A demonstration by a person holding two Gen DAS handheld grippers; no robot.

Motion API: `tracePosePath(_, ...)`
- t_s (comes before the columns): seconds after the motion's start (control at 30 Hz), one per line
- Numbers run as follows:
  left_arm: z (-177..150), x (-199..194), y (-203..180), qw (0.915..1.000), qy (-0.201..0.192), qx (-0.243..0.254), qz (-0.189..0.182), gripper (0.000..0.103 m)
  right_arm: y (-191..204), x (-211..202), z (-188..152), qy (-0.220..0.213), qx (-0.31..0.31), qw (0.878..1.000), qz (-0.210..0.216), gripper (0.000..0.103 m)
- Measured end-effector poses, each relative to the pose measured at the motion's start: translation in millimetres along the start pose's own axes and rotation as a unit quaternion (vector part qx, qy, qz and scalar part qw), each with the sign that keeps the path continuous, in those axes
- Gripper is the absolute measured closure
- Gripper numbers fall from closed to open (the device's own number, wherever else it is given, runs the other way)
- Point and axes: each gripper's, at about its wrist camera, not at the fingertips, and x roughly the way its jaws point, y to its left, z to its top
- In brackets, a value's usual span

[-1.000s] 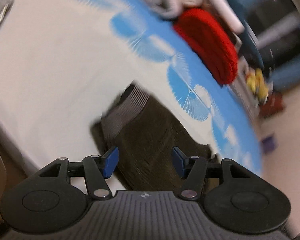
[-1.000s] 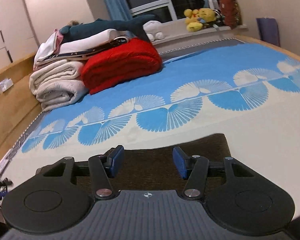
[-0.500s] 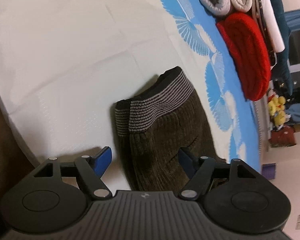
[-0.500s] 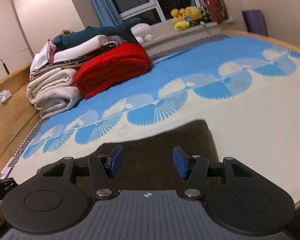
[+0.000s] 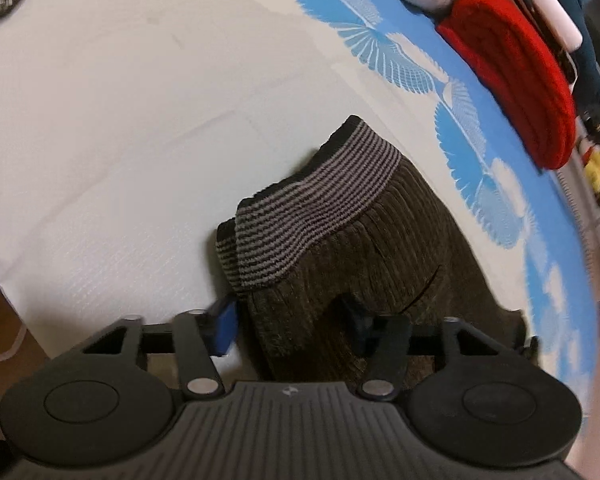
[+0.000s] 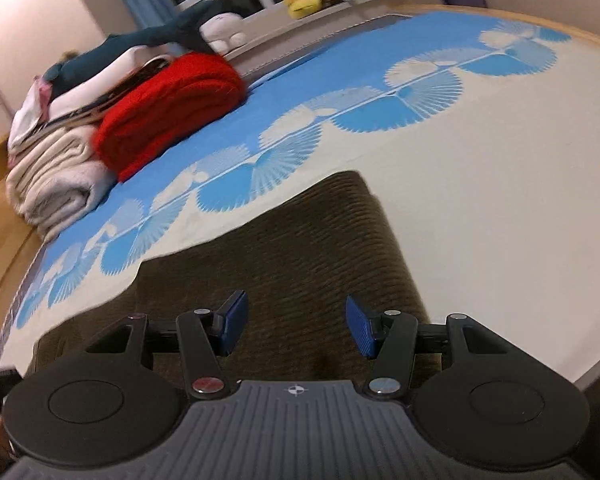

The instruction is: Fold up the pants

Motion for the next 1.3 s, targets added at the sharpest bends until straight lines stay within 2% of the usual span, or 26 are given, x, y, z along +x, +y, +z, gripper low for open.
tracePosePath(0.07,-5,-7,-11,0.9995,-0.017,0.018,0.018,0.070,-5,4,2,0.000,0.009,1.000,-0.010,0.046)
tracePosePath(0.13,-8,-21,-27,0.9980,-0.042,0.037,0.028,0.077,-11,10,4,0.006,0.019,1.000,-0.022,0.046)
tracePosePath(0.2,-13,-45,-56,0.9940,-0.080,0.070,0.026,0.080,-19,15,7,0.011,0.030,0.999,-0.032,0.046)
tracePosePath(0.27,-23,-73,-103,0.9843,-0.123,0.126,0.013,0.082,-28,18,11,0.007,0.043,0.999,-0.031,0.046)
tracePosePath(0.33,-45,-101,-167,0.9665,-0.161,0.200,-0.013,0.084,-36,18,16,-0.003,0.046,0.999,-0.027,0.046)
tracePosePath(0.4,-87,-127,-236,0.9395,-0.191,0.281,-0.041,0.088,-45,17,21,-0.017,0.053,0.998,-0.023,0.046)
tracePosePath(0.43,-113,-137,-268,0.9233,-0.205,0.320,-0.054,0.089,-51,16,23,-0.025,0.060,0.998,-0.019,0.046)
tracePosePath(0.53,-215,-150,-345,0.8654,-0.224,0.437,-0.099,0.089,-72,9,30,-0.059,0.098,0.993,-0.003,0.046)
tracePosePath(0.57,-251,-147,-362,0.8463,-0.216,0.475,-0.109,0.087,-80,7,31,-0.072,0.111,0.991,-0.001,0.046)
tracePosePath(0.6,-290,-136,-377,0.8229,-0.196,0.519,-0.120,0.084,-88,4,33,-0.086,0.125,0.988,-0.003,0.046)
tracePosePath(0.63,-319,-123,-384,0.8052,-0.173,0.553,-0.127,0.073,-96,1,34,-0.099,0.140,0.985,-0.008,0.046)
tracePosePath(0.67,-347,-106,-388,0.7860,-0.131,0.589,-0.134,0.057,-105,-1,35,-0.110,0.156,0.982,-0.014,0.046)
tracePosePath(0.7,-369,-92,-386,0.7691,-0.088,0.618,-0.138,0.057,-115,-2,35,-0.118,0.175,0.977,-0.023,0.046)
tracePosePath(0.73,-381,-86,-380,0.7621,-0.071,0.628,-0.142,0.057,-123,-2,34,-0.120,0.192,0.974,-0.029,0.046)
tracePosePath(0.77,-382,-85,-368,0.7640,-0.072,0.623,-0.153,0.056,-131,-2,33,-0.117,0.208,0.971,-0.034,0.046)
tracePosePath(0.83,-365,-86,-346,0.7786,-0.081,0.600,-0.165,0.051,-143,0,31,-0.106,0.231,0.967,-0.038,0.046)
tracePosePath(0.9,-330,-81,-325,0.8075,-0.097,0.565,-0.140,0.051,-147,1,30,-0.093,0.235,0.967,-0.017,0.045)
tracePosePath(1.0,-274,-65,-287,0.8537,-0.108,0.503,-0.083,0.053,-135,11,30,-0.059,0.208,0.976,0.020,0.042)
tracePosePath(1.07,-247,-52,-256,0.8759,-0.088,0.470,-0.065,0.058,-119,20,30,-0.033,0.182,0.982,0.040,0.037)
tracePosePath(1.1,-239,-44,-241,0.8809,-0.076,0.463,-0.063,0.059,-109,26,28,-0.017,0.165,0.985,0.047,0.033)
tracePosePath(1.13,-234,-39,-231,0.8820,-0.069,0.461,-0.072,0.058,-100,32,26,0.000,0.146,0.988,0.052,0.032)
tracePosePath(1.2,-237,-32,-207,0.8802,-0.058,0.462,-0.093,0.058,-81,45,21,0.038,0.112,0.992,0.053,0.030)
tracePosePath(1.3,-242,-25,-181,0.8800,-0.083,0.449,-0.130,0.057,-59,59,16,0.068,0.072,0.995,0.022,0.025)
